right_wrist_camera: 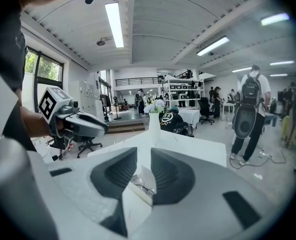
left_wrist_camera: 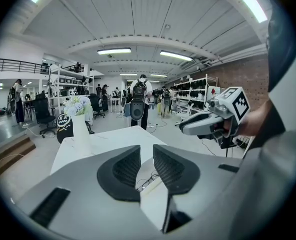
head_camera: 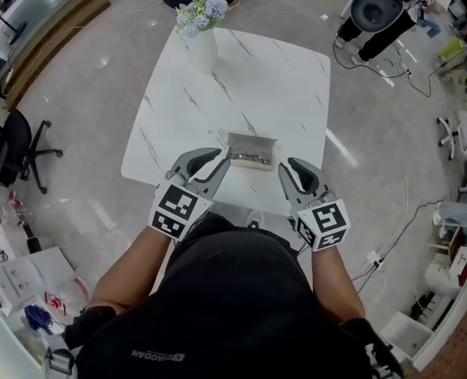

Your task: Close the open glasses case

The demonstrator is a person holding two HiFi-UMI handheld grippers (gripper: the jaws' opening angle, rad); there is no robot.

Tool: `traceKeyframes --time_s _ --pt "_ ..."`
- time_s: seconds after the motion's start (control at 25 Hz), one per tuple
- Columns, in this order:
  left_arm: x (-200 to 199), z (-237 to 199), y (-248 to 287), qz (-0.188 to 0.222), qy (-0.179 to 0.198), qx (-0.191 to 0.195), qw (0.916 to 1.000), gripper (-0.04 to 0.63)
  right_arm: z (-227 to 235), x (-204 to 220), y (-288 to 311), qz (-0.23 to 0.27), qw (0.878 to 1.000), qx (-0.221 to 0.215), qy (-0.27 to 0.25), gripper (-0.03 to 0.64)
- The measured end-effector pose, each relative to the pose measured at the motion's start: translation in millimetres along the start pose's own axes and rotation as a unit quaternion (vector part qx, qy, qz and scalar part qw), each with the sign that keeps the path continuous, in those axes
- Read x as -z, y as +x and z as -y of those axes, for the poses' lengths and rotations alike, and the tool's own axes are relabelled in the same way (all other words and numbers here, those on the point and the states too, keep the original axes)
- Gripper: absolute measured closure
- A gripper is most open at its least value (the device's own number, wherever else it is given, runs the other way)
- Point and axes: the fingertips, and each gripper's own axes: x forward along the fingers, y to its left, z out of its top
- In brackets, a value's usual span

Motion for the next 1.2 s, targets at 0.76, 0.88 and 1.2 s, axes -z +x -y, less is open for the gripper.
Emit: traceKeyframes --time_s 0.76,0.88,1.2 --pt "27.2 -8.0 8.3 -0.031 0.007 -0.01 0.9995 0.511 14.7 17.6 4.1 -0.024 1.0 0.014 0.0 0.546" --pt "35.5 -9.5 11.1 -0.04 0.007 -0.01 0.9991 0.511 19.4 26.7 7.1 -0.037 0.999 0.018 -0.008 0.546" --pt "82.8 -17.8 33.8 -0.087 0.014 -0.01 0.9961 0.511 32.0 50.7 24.5 -0.076 0.996 0.022 -0.037 0.546"
